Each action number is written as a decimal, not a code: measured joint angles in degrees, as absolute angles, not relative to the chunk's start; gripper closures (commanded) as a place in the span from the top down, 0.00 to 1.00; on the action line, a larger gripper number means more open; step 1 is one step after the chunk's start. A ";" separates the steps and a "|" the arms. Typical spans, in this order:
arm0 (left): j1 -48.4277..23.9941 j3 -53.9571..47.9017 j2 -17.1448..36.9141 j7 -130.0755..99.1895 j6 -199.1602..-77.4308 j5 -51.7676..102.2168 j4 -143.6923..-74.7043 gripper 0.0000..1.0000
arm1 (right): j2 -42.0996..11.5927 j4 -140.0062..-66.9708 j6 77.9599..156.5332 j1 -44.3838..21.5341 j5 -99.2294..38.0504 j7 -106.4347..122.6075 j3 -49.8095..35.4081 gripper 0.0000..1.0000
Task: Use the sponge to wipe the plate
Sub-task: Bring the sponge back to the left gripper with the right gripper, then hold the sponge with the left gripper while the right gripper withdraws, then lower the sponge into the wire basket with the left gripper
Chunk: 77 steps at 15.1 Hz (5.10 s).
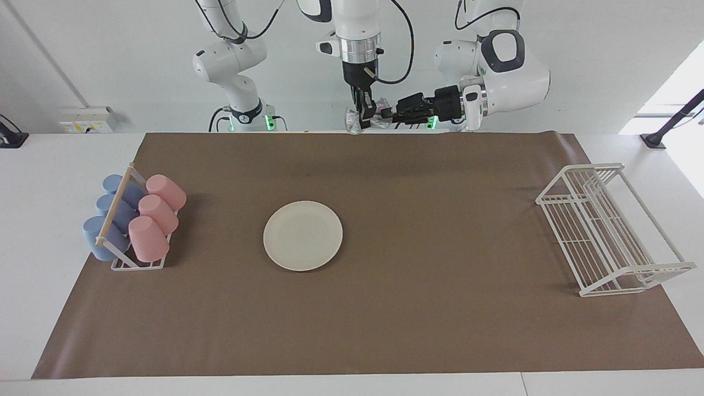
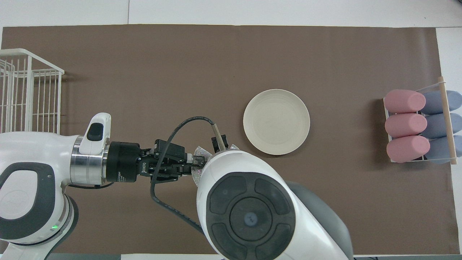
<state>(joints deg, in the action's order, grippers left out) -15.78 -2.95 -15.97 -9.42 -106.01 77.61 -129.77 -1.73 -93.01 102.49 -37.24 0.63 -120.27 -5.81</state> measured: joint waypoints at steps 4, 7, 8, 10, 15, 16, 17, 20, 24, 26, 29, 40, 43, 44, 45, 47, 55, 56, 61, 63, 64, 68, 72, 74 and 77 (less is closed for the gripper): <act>-15.81 -2.94 -15.97 -10.85 -105.92 77.67 -129.83 0.00 | -1.73 -92.88 102.49 -37.15 0.63 -120.27 -5.80 0.00; -15.81 -2.86 -15.97 -11.15 -105.63 77.75 -129.83 0.00 | -1.64 -92.76 102.39 -37.13 0.63 -118.69 -5.72 0.60; -15.81 -2.87 -15.97 -11.17 -105.45 77.82 -129.83 0.00 | -1.53 -92.74 102.18 -37.12 0.62 -116.31 -5.69 0.89; -15.82 -2.88 -15.96 -11.20 -105.20 77.94 -129.83 0.00 | -1.12 -92.63 101.43 -36.31 0.62 -110.20 -5.63 1.00; -15.62 -2.22 -15.98 -11.24 -104.72 78.02 -129.85 0.00 | 0.61 -92.54 100.14 -28.72 0.63 -88.37 -5.32 1.00; -15.56 -2.15 -15.98 -11.24 -104.70 78.01 -129.86 0.00 | 0.79 -92.54 100.07 -27.49 0.63 -83.98 -5.27 1.00; -15.52 -2.10 -15.98 -11.25 -104.70 78.00 -129.88 0.00 | 0.91 -92.54 99.91 -26.38 0.63 -79.50 -5.25 1.00; -15.14 -1.81 -15.98 -11.51 -104.74 77.15 -129.98 0.00 | 1.03 -92.55 97.49 -22.40 0.63 -65.61 -5.16 1.00; -13.14 -1.58 -15.93 -12.96 -105.05 68.03 -130.09 0.00 | 1.45 -92.53 94.05 -12.67 0.63 -42.40 -4.90 1.00; -12.19 -1.48 -15.87 -14.30 -106.74 62.97 -130.11 0.00 | 1.61 -92.53 92.49 -7.01 0.63 -31.79 -4.75 1.00; -12.17 -1.50 -15.73 -16.40 -108.88 52.47 -130.10 0.00 | 1.61 -92.57 91.86 -1.93 0.63 -21.48 -4.70 1.00; -12.30 -1.93 -10.49 -20.08 -103.37 5.50 -121.91 0.00 | 0.38 -93.09 91.50 -0.63 0.21 -3.88 -0.03 1.00; -13.88 -2.38 -7.18 -22.37 -95.99 -6.81 -117.10 0.00 | 0.39 -93.09 90.44 -2.04 0.20 -0.15 3.08 1.00; -15.44 -2.53 -6.05 -24.26 -93.62 -11.14 -115.99 0.00 | 0.39 -93.09 90.44 -2.04 0.19 0.94 3.71 1.00; -17.06 -2.70 -4.89 -25.65 -91.20 -15.08 -114.87 0.00 | 0.39 -93.08 90.44 -2.04 0.17 1.45 4.26 1.00; -19.52 -2.96 -2.20 -27.02 -86.70 -22.88 -111.78 0.00 | 0.39 -93.08 90.44 -2.04 0.08 1.55 4.78 1.00; -21.50 -2.81 4.28 -27.10 -78.76 -51.17 -106.94 0.00 | 0.39 -93.06 91.36 -2.04 0.07 1.51 4.79 1.00; -21.49 -2.71 5.24 -27.10 -78.11 -54.26 -106.92 0.00 | 0.40 -93.06 91.36 -2.04 0.07 1.52 4.79 1.00; -19.10 -1.81 15.98 -27.52 -77.82 -65.33 -103.30 0.00 | 0.41 -93.04 91.36 -2.01 0.07 1.52 4.80 1.00; -16.48 -1.76 21.01 -27.78 -78.67 -67.82 -99.80 0.00 | 0.41 -93.03 91.36 -2.01 0.07 1.52 4.80 1.00; -15.18 -1.74 22.54 -27.81 -80.00 -68.16 -98.71 0.00 | 0.41 -93.01 91.36 -2.01 0.07 1.52 4.80 1.00; -13.78 -1.96 23.41 -27.81 -82.54 -66.20 -97.70 0.00 | 0.43 -93.00 91.36 -2.09 0.07 1.52 4.75 1.00; -13.85 -2.30 23.41 -27.96 -83.32 -65.27 -97.87 0.00 | 0.43 -92.99 91.36 -2.12 0.07 1.52 4.73 1.00; -13.78 -2.18 23.42 -28.94 -83.74 -65.18 -98.07 0.00 | 0.44 -92.98 91.36 -2.12 0.07 1.51 4.73 1.00; -13.36 -1.97 23.42 -30.00 -84.48 -65.12 -98.29 0.00 | 0.47 -92.95 91.36 -2.12 0.07 1.51 4.73 1.00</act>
